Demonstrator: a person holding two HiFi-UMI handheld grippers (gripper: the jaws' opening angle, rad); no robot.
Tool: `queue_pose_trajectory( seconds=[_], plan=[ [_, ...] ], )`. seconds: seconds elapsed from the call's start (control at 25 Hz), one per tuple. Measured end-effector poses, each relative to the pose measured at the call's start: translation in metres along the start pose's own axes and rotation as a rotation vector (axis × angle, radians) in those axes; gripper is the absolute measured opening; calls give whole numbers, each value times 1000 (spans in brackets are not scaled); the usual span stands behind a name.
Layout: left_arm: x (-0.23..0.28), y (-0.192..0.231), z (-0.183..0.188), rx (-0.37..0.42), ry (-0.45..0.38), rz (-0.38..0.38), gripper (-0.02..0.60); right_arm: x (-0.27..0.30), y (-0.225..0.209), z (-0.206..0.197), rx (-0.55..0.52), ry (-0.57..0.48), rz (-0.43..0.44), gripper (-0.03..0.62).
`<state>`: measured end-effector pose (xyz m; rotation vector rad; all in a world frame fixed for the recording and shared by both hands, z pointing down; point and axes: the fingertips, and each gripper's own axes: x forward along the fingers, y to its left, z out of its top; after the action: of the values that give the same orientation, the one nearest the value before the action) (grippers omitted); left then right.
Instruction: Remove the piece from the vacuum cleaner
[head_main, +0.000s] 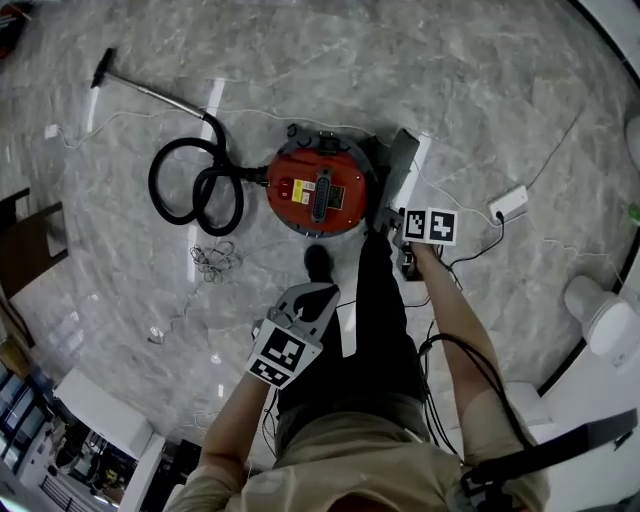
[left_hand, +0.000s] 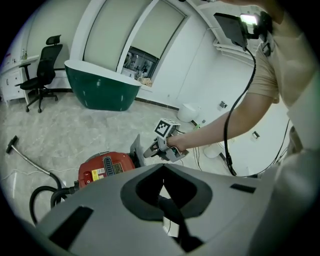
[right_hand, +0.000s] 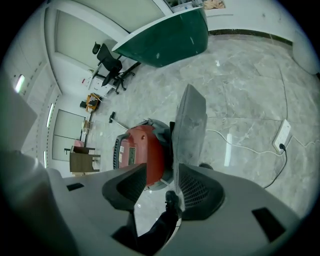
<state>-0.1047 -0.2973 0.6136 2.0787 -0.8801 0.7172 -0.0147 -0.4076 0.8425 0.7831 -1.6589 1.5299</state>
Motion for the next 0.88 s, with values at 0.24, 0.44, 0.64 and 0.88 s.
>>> queue_pose_trajectory(
  seconds=[0.24,0.44,0.64,0.88],
  plan=[
    [21,16,-21,-61,-8,7,3,32,-25,5,-32,13,-52,184],
    [37,18,-46,-104,15,-1,3,56,-33,8,-26,24,-57,244],
    [45,18,-65,-136,30,-7,3,75,-40,21,-90,15,-141,261],
    [43,21,-78,-164,41,-7,3,82,-51,24,-119,16,-172,259]
  ],
)
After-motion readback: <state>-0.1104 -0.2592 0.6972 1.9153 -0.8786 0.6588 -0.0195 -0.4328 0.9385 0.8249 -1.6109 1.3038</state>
